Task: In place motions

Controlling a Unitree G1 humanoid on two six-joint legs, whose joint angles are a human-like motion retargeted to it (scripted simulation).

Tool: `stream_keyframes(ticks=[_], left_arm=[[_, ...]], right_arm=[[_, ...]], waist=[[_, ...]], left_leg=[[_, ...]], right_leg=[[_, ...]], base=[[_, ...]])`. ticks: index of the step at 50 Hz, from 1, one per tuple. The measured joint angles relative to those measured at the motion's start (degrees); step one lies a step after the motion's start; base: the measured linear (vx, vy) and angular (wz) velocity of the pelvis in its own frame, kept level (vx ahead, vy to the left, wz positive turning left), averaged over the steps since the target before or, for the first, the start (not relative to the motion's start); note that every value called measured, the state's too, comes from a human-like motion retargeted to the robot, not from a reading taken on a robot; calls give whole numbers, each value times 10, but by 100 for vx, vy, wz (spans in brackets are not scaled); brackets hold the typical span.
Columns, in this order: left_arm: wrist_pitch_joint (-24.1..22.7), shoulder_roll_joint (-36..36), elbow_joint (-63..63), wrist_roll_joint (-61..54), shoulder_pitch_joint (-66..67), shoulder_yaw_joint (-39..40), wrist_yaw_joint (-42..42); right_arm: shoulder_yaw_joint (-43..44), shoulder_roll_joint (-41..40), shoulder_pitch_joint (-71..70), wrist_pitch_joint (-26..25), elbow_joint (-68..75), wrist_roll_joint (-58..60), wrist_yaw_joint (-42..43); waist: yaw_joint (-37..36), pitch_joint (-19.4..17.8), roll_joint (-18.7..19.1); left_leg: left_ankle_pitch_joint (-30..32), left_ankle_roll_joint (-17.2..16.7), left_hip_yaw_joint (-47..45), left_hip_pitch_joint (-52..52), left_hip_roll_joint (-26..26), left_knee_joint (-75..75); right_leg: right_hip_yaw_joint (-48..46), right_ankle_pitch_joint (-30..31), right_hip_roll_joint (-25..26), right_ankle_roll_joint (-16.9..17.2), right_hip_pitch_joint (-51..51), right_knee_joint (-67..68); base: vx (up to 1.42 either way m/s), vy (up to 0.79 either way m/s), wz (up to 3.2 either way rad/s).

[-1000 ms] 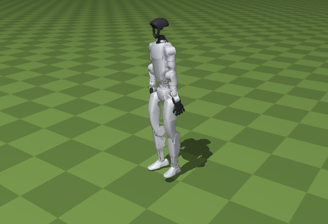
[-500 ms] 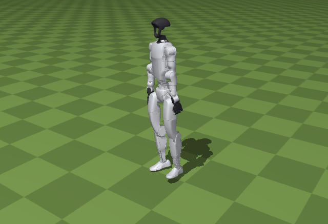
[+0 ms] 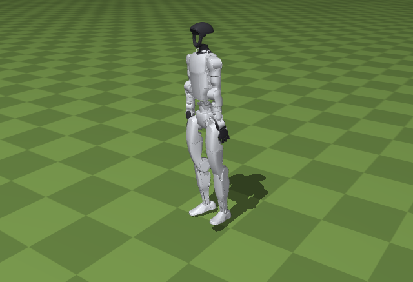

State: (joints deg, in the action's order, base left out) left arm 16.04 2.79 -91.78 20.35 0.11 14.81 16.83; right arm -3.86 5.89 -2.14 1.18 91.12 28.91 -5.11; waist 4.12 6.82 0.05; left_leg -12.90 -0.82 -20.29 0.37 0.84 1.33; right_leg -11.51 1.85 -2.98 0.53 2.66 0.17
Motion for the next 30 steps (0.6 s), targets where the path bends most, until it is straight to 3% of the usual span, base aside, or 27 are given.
stream_keyframes(ticks=[30], left_arm=[[-1,0,-2,-7,-2,12,-2]], right_arm=[[-12,-6,-4,-18,-13,24,-3]], waist=[[-2,8,-6]], left_leg=[[-10,0,1,-8,3,4]], right_leg=[[-1,8,-4,2,6,-2]], base=[[0,0,0]])
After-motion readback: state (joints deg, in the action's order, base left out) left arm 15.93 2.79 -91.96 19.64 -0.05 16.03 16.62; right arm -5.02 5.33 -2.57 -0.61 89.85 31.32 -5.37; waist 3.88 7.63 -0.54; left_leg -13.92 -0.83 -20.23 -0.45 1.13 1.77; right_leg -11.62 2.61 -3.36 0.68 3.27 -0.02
